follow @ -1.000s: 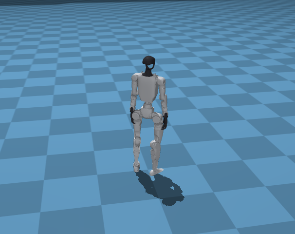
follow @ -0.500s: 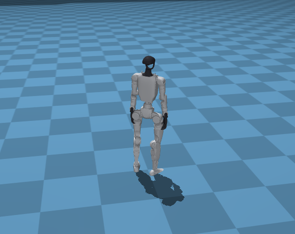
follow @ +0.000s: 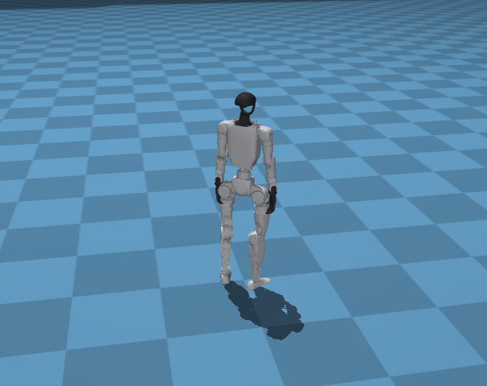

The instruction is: In place motions

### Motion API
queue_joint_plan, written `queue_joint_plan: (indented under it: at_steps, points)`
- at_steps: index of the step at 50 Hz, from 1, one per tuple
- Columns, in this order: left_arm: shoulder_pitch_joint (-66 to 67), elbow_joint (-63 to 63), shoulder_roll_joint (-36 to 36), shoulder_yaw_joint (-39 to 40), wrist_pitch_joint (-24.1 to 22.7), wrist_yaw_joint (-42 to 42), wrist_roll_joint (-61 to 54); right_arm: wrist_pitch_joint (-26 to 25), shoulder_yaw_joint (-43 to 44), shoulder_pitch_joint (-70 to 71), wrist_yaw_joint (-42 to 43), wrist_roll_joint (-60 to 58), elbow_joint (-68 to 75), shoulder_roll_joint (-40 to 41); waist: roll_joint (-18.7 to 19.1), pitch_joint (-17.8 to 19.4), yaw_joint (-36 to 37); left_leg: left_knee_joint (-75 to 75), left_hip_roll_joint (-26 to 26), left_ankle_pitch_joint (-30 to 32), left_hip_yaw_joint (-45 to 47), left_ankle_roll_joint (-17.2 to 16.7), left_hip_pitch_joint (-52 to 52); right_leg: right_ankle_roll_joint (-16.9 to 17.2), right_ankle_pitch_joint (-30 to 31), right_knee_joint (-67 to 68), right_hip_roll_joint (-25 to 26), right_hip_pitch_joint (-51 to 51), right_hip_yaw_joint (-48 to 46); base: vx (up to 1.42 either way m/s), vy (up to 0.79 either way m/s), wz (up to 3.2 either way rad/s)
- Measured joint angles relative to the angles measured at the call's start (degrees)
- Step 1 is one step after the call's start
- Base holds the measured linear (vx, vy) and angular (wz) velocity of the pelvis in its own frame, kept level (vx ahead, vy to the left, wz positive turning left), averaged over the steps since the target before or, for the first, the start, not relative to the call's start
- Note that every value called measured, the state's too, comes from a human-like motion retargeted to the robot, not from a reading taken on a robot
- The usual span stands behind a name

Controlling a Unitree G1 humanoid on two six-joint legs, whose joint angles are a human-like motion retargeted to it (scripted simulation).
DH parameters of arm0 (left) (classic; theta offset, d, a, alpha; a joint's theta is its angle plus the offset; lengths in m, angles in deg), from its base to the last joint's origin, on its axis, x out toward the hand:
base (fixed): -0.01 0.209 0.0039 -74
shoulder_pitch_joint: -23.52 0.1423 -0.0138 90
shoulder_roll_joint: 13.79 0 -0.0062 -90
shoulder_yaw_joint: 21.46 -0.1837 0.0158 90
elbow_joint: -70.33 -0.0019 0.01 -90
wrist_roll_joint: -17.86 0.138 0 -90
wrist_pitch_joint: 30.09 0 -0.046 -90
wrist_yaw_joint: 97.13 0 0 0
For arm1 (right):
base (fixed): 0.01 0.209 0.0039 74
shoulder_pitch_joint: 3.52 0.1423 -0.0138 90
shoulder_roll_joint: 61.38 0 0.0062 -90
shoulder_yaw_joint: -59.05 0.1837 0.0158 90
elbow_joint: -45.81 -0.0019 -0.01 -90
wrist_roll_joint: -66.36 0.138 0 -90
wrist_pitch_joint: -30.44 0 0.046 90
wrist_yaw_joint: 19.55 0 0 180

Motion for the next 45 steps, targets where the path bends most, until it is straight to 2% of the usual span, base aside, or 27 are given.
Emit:
queue_joint_plan:
  at_steps: [27, 45]
  points:
    - [-0.06, -0.13, 0.00, 0.16, -0.15, 0.20, -0.16, 0.29, -0.40, -0.02, -0.26, -0.14, -0.36, 0.07, 0.05, 0.28, -0.26, 0.01, 0.13, -0.08, 0.12, -0.16, 0.25, -0.04, 0.02, 0.27, -0.09, -0.13, 0.15, 0.00, 0.00, 0.00]
    - [0.54, 0.51, -1.49, 1.18, 0.40, 0.05, -0.92, 0.14, -1.70, -0.77, 0.82, -2.03, -1.30, -0.61, 1.24, 1.41, -0.76, 1.24, 4.09, 1.09, 1.92, -2.49, 0.65, -1.75, -0.91, 1.01, 2.50, 0.03, 1.83, -0.07, -0.08, -0.08]
